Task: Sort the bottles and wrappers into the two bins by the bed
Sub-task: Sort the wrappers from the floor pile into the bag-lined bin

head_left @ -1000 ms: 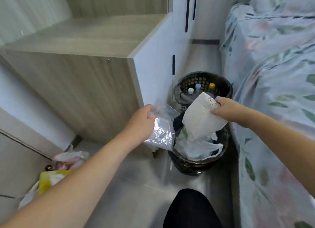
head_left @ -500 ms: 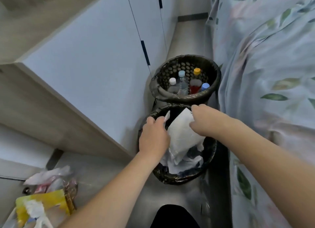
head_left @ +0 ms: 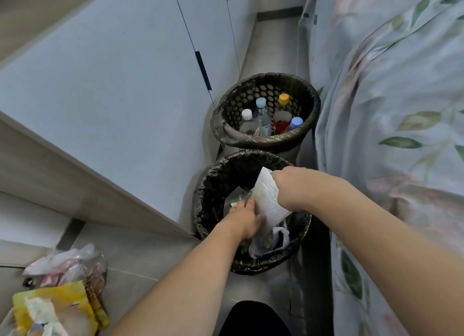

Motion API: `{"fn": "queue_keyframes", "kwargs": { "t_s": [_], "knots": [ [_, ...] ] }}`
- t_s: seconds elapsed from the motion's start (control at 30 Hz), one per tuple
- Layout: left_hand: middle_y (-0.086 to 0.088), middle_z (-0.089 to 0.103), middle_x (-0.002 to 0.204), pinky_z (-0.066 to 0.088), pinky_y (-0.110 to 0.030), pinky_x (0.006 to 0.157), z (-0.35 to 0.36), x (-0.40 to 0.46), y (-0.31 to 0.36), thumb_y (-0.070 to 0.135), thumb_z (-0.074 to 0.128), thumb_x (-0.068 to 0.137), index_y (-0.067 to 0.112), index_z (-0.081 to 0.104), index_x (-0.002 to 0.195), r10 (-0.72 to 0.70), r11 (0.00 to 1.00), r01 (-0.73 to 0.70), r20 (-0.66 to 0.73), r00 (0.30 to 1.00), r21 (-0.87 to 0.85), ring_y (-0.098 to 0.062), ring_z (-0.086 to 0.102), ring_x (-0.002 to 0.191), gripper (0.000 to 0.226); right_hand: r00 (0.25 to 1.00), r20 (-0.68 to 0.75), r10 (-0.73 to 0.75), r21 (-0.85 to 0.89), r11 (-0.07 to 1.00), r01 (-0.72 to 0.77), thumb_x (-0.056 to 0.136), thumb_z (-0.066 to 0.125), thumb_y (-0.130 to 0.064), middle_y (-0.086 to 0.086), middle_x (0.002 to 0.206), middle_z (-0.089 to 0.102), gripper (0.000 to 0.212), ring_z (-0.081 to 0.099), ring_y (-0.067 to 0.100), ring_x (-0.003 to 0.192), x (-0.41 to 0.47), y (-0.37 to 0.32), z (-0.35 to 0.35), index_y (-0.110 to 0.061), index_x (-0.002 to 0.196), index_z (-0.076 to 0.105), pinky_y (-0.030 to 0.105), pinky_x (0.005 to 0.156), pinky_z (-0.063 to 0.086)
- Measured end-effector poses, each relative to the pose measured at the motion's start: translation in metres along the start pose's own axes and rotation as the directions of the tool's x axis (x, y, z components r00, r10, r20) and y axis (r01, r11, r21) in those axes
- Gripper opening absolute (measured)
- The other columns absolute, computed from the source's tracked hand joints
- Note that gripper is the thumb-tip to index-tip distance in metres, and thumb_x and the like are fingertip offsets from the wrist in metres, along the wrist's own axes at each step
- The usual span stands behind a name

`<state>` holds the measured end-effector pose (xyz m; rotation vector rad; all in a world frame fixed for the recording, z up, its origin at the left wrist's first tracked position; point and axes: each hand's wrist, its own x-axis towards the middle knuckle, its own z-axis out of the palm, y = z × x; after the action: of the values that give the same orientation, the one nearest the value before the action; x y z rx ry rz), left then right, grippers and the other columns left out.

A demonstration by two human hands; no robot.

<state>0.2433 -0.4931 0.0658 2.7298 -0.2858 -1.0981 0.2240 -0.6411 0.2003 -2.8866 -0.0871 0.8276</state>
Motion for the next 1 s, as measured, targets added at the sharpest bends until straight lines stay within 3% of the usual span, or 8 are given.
{"fn": "queue_keyframes", "kwargs": {
  "t_s": [0.13,0.27,0.43,0.6,0.67,0.8,1.0],
  "knots": [
    [-0.02,0.029,0.153,0.032,-0.046,0.112,-0.004,-0.002,-0.002,0.045,0.039,0.101,0.007,0.02,0.15,0.019,1.0,-0.018,-0.073,0.997,0.02,-0.037,0.033,0.138,0.065,0.998,-0.054,-0.03,0.006,1.0,0.031,0.088,0.047,-0.01,0.008,0.115,0.052,0.031,0.053,0.028,0.097,0.0,0.001,0.002,-0.012,0.119,0.048,0.035,0.075,0.045],
    [-0.018,0.05,0.135,0.044,-0.045,0.098,-0.016,-0.012,-0.005,0.043,0.04,0.101,0.004,0.039,0.135,0.05,0.997,-0.036,-0.208,0.977,0.072,-0.034,0.05,0.122,0.052,0.994,-0.101,-0.044,0.009,0.999,0.045,0.089,0.049,-0.012,0.009,0.119,0.05,0.028,0.05,0.028,0.1,0.002,0.0,0.003,-0.013,0.116,0.044,0.035,0.076,0.039],
    [-0.011,0.054,0.124,0.047,-0.043,0.089,-0.029,-0.039,-0.006,0.036,0.041,0.101,0.007,0.046,0.124,0.148,0.989,-0.133,-0.337,0.93,0.067,-0.032,0.055,0.111,0.038,0.97,-0.22,-0.107,-0.054,0.994,0.097,0.089,0.048,-0.018,0.009,0.13,0.049,0.047,0.049,0.03,0.118,0.004,-0.002,0.005,-0.013,0.135,0.039,0.038,0.09,0.041],
    [-0.001,0.052,0.1,0.038,-0.032,0.072,-0.048,-0.093,-0.025,0.027,0.043,0.101,0.013,0.046,0.099,0.236,0.969,-0.242,-0.456,0.858,0.047,-0.021,0.054,0.089,0.014,0.965,-0.223,-0.141,-0.049,0.99,0.134,0.088,0.052,-0.028,0.006,0.133,0.048,0.055,0.05,0.028,0.118,-0.002,-0.007,0.002,-0.014,0.139,0.036,0.04,0.095,0.047],
    [-0.002,0.054,0.101,0.038,-0.032,0.074,-0.058,-0.12,-0.038,0.025,0.042,0.101,0.012,0.048,0.099,0.229,0.966,-0.26,-0.468,0.854,-0.002,-0.02,0.053,0.09,0.014,0.966,-0.218,-0.138,-0.045,0.99,0.131,0.089,0.053,-0.031,0.006,0.136,0.047,0.059,0.049,0.027,0.12,-0.009,-0.013,-0.002,-0.013,0.142,0.034,0.04,0.095,0.047],
    [-0.008,0.057,0.12,0.044,-0.038,0.094,-0.067,-0.169,-0.073,0.025,0.039,0.102,0.008,0.05,0.124,0.155,0.965,-0.232,-0.452,0.878,-0.119,-0.026,0.054,0.111,0.03,0.967,-0.221,-0.125,0.035,0.99,0.136,0.094,0.05,-0.032,0.008,0.149,0.037,0.061,0.041,0.026,0.133,-0.03,-0.053,0.001,-0.012,0.148,0.03,0.037,0.106,0.039],
    [-0.01,0.044,0.148,0.035,-0.032,0.108,-0.069,-0.218,-0.153,0.031,0.039,0.103,0.008,0.042,0.142,0.059,0.998,-0.068,-0.341,0.938,-0.013,-0.026,0.041,0.135,0.045,0.937,-0.213,-0.276,0.032,0.957,0.289,0.092,0.052,-0.027,0.012,0.135,0.048,0.043,0.048,0.03,0.125,-0.051,-0.149,0.035,-0.007,0.13,0.047,0.041,0.102,0.041]
  ]
}}
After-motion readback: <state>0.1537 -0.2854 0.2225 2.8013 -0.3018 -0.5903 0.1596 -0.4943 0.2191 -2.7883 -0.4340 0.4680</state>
